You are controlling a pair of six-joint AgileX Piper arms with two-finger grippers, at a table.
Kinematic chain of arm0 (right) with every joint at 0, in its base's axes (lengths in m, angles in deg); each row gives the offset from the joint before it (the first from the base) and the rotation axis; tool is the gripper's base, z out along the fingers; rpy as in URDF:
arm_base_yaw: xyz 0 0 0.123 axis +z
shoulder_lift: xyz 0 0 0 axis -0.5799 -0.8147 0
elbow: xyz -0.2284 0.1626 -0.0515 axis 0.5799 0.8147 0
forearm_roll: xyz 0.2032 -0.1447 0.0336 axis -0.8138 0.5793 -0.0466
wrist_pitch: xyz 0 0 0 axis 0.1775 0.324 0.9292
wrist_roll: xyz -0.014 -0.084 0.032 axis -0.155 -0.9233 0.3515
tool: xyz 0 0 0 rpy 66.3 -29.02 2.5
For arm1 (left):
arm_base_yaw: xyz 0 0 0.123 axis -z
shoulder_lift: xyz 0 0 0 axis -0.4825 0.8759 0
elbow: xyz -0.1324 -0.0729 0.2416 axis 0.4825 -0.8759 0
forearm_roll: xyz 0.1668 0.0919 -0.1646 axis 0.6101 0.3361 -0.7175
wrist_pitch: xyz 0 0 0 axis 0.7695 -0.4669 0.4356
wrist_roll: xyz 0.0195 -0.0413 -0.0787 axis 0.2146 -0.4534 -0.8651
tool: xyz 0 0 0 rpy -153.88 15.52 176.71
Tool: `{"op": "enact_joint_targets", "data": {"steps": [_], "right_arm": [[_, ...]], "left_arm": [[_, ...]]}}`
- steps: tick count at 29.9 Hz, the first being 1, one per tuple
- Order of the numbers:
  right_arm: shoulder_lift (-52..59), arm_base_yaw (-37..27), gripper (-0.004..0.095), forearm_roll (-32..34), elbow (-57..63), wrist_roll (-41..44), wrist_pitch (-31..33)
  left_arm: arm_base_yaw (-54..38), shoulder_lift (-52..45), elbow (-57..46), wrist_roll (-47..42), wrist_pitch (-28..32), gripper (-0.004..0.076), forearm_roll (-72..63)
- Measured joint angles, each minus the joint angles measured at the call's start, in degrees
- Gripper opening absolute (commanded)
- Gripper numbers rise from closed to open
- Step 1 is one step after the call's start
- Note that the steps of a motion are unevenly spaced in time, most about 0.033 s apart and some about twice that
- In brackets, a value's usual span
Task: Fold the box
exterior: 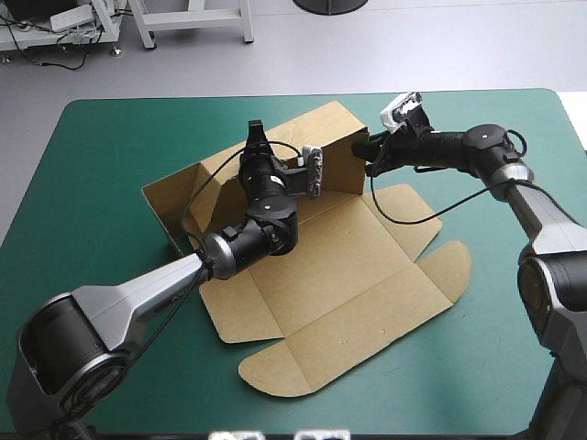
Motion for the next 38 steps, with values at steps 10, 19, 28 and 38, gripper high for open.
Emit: {"op": "enact_joint_targets", "data": {"steps": [10, 19, 28, 38], "right_arm": [[-0.4, 0.1, 0.0061, -3.3, -0.1, -3.8, -0.8], [-1.2, 0.1, -0.0008, -4.6, -0.3, -1.0, -1.7], [-1.3, 0.1, -0.0008, -1.9, -0.7, 4.4, -3.5], [-1.0, 0.0, -0.0008, 3.6, -1.2, 11.5, -5.8]], "left_arm": [[0.0, -0.1, 0.2, 0.7, 0.2, -0.0006, -0.9], [0.0, 0.2, 0.3, 0.8, 1.2, 0.001, 0.4], [-0.1, 3.6, 0.5, 0.6, 1.3, 0.0103, 7.4], [4.5, 4.0, 0.7, -4.6, 7.0, 0.0113, 11.6]]}}
